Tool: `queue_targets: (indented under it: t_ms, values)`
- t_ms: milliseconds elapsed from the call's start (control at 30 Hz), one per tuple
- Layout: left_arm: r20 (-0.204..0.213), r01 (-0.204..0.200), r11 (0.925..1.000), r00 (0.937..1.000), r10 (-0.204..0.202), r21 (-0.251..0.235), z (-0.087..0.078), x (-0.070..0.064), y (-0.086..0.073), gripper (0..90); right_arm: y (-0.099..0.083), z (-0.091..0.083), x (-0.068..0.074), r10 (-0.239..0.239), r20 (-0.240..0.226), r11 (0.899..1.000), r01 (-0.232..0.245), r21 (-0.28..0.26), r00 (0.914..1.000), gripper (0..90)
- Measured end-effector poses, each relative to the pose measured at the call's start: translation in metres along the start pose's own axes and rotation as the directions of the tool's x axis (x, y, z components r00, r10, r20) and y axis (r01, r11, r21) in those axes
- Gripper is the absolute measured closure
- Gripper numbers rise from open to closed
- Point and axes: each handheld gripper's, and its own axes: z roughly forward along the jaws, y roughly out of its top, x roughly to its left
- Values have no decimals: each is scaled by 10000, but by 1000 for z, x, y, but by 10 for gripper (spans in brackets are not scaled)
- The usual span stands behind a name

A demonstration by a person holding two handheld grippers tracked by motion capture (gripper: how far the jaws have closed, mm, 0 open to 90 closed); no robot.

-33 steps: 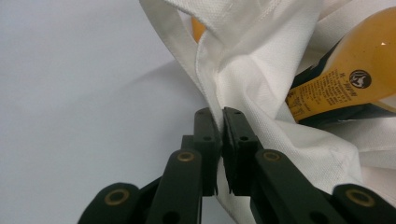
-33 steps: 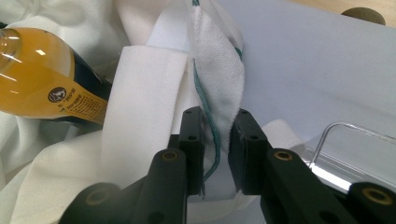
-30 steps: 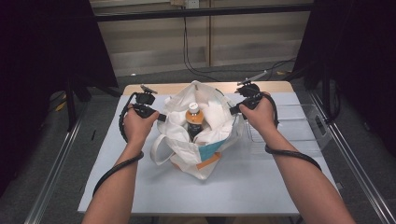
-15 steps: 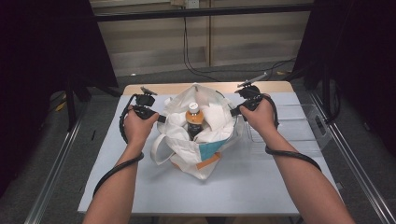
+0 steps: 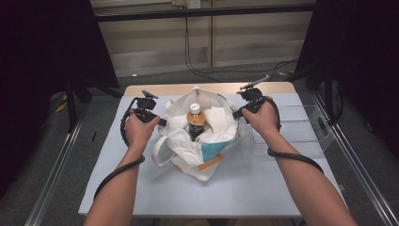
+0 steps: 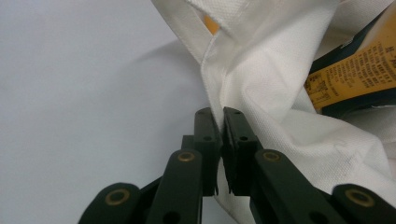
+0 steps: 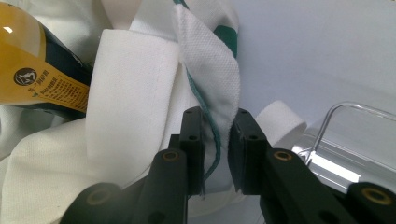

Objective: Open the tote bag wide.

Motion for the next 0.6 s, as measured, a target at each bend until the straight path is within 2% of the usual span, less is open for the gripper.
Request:
queue_targets:
  t_ms: [67, 600]
  values:
    - [57, -86, 9999, 9999, 86, 80, 1, 1, -1, 849, 0, 1, 0, 27, 8, 10000, -27, 15, 10000, 769]
    - [5, -46, 9999, 10000, 46, 140, 8, -2, -4, 849, -5, 6, -2, 102, 29, 9999, -102, 30, 9999, 770]
